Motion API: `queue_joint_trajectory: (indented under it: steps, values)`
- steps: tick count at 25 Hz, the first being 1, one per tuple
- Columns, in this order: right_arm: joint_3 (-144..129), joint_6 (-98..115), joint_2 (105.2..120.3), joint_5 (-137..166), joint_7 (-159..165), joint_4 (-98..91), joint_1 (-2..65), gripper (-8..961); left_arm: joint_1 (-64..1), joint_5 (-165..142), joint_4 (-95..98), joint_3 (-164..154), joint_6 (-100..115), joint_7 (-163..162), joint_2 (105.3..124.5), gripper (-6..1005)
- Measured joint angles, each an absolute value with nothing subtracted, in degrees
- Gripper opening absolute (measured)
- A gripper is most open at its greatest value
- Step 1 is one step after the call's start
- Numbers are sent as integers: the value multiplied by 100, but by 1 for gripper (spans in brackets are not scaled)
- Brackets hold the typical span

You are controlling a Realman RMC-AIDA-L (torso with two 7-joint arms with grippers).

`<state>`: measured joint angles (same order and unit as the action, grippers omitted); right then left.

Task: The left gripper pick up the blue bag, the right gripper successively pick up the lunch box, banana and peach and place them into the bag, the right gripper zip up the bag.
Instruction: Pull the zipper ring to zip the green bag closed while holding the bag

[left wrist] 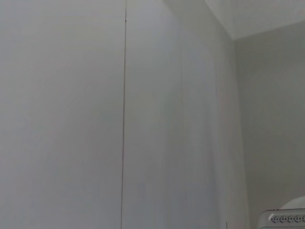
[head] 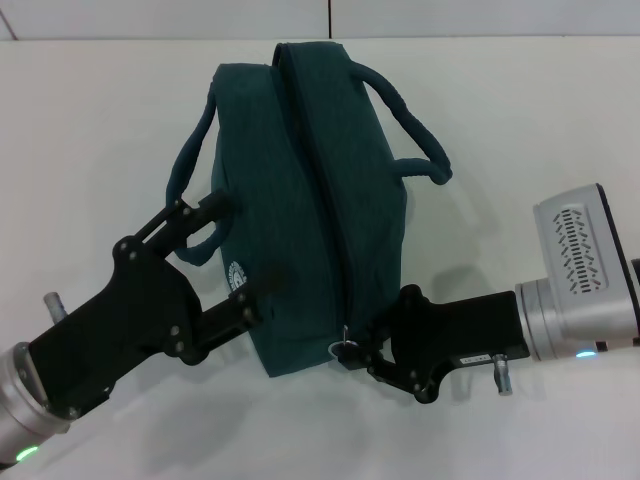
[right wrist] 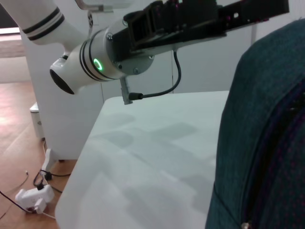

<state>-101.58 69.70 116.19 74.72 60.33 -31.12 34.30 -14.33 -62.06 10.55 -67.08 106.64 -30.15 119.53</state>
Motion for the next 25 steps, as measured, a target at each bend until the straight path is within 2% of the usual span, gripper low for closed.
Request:
queue_joint_trajectory:
  steps: [2,8,18,25]
  values:
    - [-10164,6950,11619,7473,5960,-3117,3438,158,-1433,-6191,1055,-6709,10672,-2993,11954,818]
    - [-10151,7045,11600,7505,5813,-3209,3461,26,-1432,-6171,1034,-6702,10666,-2969,11959,818]
    - [-9790,7168,11604,7475,5195,-3595,3154,32,-967,-5975,1082,-6668,10848,-2890,11852,817]
    - [-9790,6963,11609,7224,4862,-3734,3176,30,-682,-5973,985,-6728,10453,-2959,11854,817]
